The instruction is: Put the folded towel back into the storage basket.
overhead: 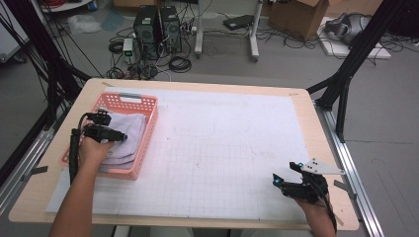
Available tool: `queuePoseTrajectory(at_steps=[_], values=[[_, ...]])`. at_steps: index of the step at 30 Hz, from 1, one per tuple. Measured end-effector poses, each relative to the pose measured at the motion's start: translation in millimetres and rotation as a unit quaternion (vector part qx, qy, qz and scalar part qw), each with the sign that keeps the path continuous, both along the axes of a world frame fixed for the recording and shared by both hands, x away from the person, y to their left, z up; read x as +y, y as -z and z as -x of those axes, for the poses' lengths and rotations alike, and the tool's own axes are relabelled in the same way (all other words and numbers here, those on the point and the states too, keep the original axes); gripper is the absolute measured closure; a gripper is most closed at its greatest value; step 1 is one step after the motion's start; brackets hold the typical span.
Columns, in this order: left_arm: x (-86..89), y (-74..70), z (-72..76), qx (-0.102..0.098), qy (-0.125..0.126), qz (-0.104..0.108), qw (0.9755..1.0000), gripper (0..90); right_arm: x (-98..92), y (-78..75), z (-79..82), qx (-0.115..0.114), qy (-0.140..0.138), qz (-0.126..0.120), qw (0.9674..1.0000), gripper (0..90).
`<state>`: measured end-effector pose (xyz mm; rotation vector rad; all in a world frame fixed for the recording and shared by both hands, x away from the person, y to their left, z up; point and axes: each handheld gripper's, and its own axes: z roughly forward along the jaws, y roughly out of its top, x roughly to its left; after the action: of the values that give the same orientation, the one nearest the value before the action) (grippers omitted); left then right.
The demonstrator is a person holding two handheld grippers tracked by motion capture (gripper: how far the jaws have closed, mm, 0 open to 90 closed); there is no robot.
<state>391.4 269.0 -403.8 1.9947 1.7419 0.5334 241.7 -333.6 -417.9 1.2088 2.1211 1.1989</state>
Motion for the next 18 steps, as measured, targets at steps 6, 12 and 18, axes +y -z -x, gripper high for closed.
queuePoseTrajectory(at_steps=[6, 12, 18], values=[[7.1, -15.0, 10.3, -0.062, 0.007, 0.036, 0.9974, 36.0, -1.5, -1.2, 0.3, -0.004, 0.002, 0.0, 1.0, 20.2], [10.2, -29.4, 34.8, -0.166, 0.028, 0.089, 0.9816, 36.1, -0.9, -1.6, 0.5, -0.007, 0.001, 0.0, 1.0, 20.2], [6.7, -47.0, 64.5, -0.279, 0.05, 0.149, 0.9473, 33.4, -1.0, -2.5, 1.4, -0.011, -0.002, -0.003, 0.9999, 20.2]])
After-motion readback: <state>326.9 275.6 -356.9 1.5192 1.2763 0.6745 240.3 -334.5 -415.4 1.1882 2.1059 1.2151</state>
